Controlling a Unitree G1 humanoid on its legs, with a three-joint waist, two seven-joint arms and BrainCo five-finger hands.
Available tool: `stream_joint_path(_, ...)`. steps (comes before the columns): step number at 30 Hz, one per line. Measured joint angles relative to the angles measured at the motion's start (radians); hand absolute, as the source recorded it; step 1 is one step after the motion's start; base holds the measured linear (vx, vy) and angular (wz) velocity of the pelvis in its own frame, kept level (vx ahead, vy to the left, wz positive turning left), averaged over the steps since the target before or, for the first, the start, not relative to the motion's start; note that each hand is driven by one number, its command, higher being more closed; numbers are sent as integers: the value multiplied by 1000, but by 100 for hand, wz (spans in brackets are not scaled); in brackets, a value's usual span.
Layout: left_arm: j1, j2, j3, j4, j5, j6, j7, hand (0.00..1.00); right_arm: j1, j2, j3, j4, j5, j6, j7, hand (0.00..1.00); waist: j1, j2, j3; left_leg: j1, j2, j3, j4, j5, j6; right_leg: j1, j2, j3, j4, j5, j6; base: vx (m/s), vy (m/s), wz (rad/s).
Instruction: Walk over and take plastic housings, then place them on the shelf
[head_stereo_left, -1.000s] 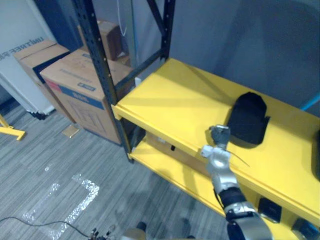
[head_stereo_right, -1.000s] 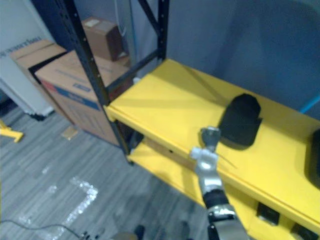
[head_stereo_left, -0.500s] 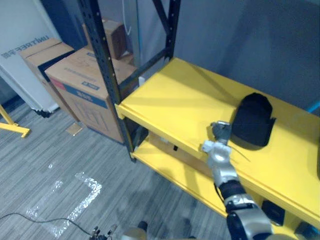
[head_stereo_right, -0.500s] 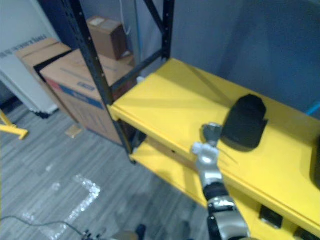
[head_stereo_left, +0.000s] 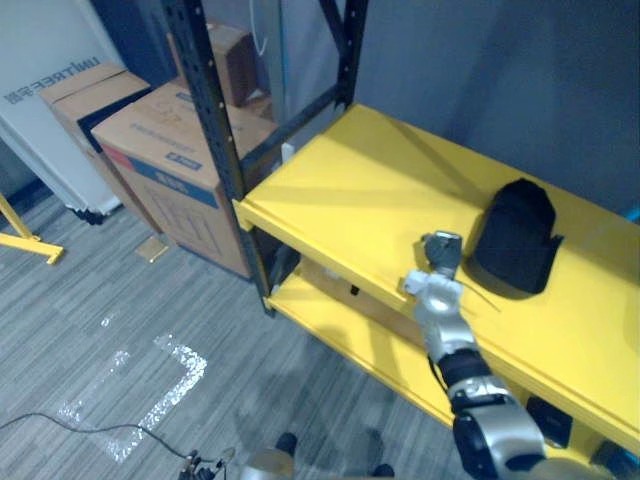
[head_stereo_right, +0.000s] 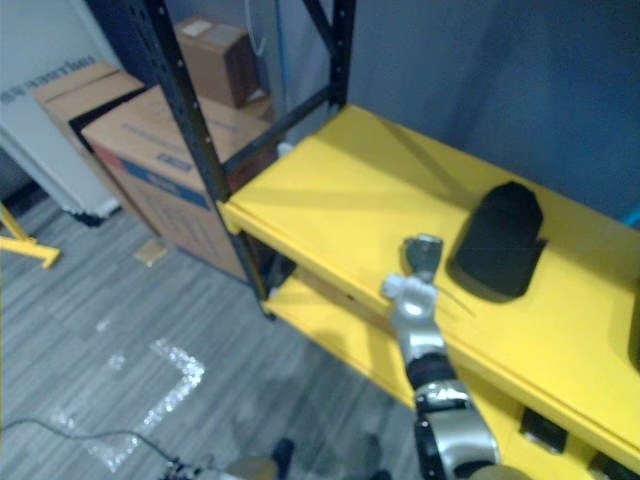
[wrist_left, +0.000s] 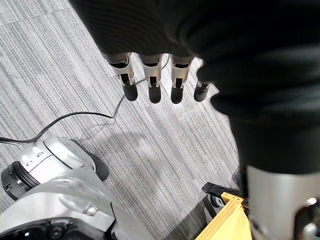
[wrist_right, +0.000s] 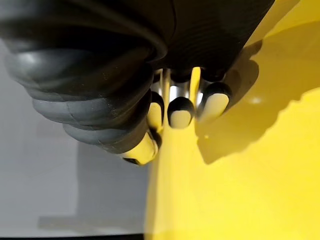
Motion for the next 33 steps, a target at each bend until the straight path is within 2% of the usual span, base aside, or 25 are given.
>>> stream_joint_path(4,5,1,14,1,0,-4,1,0,211,23,54,-251,-39,-28,26,100,-13,-16,9,-3,4,27,0,-1,0,-14,3,19,-2,1,1,29,-2,-10)
stream_joint_path(8,23,0,34,4,0,-39,4,0,357,30,117,-443,-45,-64,94,100,-40,-36,16,-3,10,88,0,-4,-4,-34,9,59,-3,4,3,9,-4,-24)
stream_joint_path(10,28,2,42,11,-1,-46,5,0,399,30,135,-497,-44,-79,122,100,-52,-46,11,-4,14,102,0,-8,-4,-44,14,76,-3,6,2,-16,-11,-32)
stream_joint_path(14,43,4,43,18,-6,-71,8,0,496,30,151,-605,-34,-106,199,100,-57,-64,1,-2,24,144,0,-18,-1,-58,24,113,-3,8,0,-17,-10,-26)
stream_joint_path(20,52,9,50,24,-17,-66,13,0,553,28,150,-655,-11,-108,195,100,-60,-83,-21,-4,28,174,0,-25,-2,-80,32,145,-3,12,-6,2,-2,-16)
stream_joint_path(26,51,12,48,48,-17,-63,14,0,569,30,149,-613,8,-108,169,100,-79,-80,-27,-2,25,179,0,-27,-3,-81,34,149,-3,14,-10,6,0,-3)
stream_joint_path(28,53,12,39,63,-17,-63,23,0,563,30,148,-546,12,-110,151,100,-80,-67,-51,-1,25,181,1,-29,-2,-82,34,153,-3,15,-10,21,8,-5)
stream_joint_path(33,53,-6,30,84,-17,-65,34,0,476,20,134,-391,12,-111,119,100,-80,-7,-84,16,21,189,8,-37,3,-66,26,164,-2,16,-11,-6,11,-5)
